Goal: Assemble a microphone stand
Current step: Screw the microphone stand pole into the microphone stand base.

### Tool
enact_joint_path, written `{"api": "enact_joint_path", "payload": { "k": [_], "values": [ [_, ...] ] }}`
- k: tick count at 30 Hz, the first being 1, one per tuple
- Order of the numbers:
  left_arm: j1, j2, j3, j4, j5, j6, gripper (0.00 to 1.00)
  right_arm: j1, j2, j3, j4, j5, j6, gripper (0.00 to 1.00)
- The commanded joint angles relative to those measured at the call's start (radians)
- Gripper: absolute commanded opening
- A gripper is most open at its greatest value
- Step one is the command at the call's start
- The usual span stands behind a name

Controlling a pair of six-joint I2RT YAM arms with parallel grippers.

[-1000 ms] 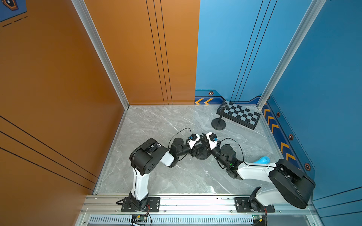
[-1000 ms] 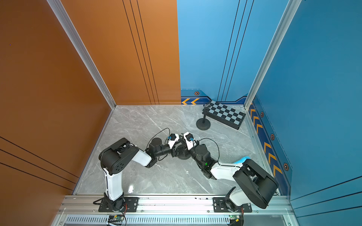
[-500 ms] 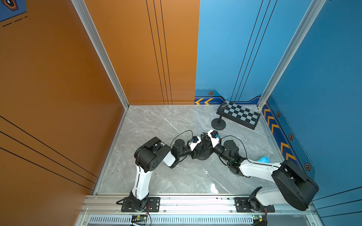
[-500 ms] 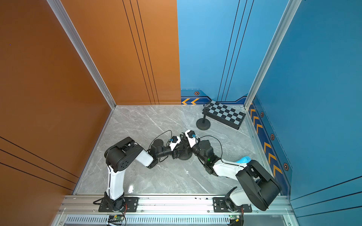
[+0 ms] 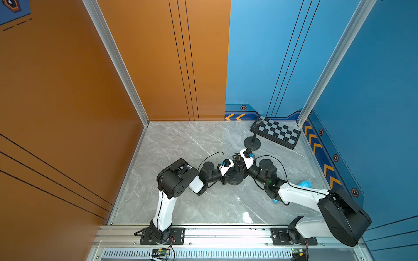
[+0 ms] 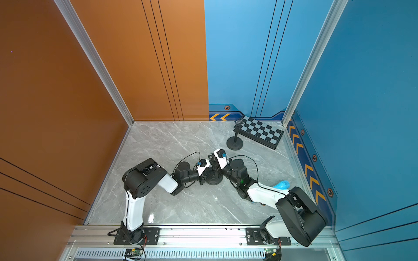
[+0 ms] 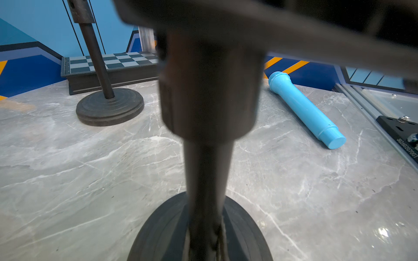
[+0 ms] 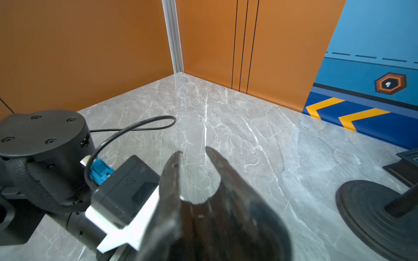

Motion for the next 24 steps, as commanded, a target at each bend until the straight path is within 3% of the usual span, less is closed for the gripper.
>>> {"api": "enact_joint_path", "payload": {
  "k": [1,6,10,12,13,14,15,17,21,23,24],
  "values": [
    [-0.008,0.018,-0.009,-0.005,-0.019,0.039,0.00,-0.042,-0.035,0.049,-0.255,-0.212,-0.086,0.39],
    [-0.009,0.018,-0.023,-0.005,-0.020,0.060,0.00,-0.119,-0.023,0.117,-0.347,-0.377,-0.127,0.43],
    [-0.012,0.016,-0.023,-0.009,-0.020,0.065,0.00,-0.117,0.015,0.163,-0.344,-0.334,-0.127,0.37],
    [-0.011,0.016,-0.024,-0.008,-0.030,0.064,0.00,-0.103,0.023,0.155,-0.292,-0.234,-0.095,0.16],
    [-0.012,0.014,-0.026,-0.008,-0.039,0.062,0.07,-0.089,0.018,0.134,-0.249,-0.158,-0.078,0.10],
    [-0.013,0.010,-0.028,-0.009,-0.052,0.058,0.21,-0.067,0.009,0.098,-0.191,-0.059,-0.059,0.04],
    [-0.013,0.006,-0.030,-0.008,-0.064,0.054,0.30,-0.046,0.002,0.062,-0.143,0.020,-0.042,0.00],
    [-0.013,-0.001,-0.032,-0.009,-0.086,0.044,0.36,0.035,-0.014,-0.011,-0.062,0.243,-0.009,0.00],
    [-0.013,0.000,-0.031,-0.008,-0.087,0.042,0.32,0.234,-0.005,-0.058,-0.041,0.670,0.074,0.00],
    [-0.011,-0.001,-0.031,-0.009,-0.089,0.039,0.23,0.281,0.008,-0.050,-0.081,0.781,0.125,0.00],
    [-0.009,-0.001,-0.031,-0.008,-0.092,0.035,0.18,0.280,0.012,-0.051,-0.087,0.767,0.147,0.00]
  ]
}}
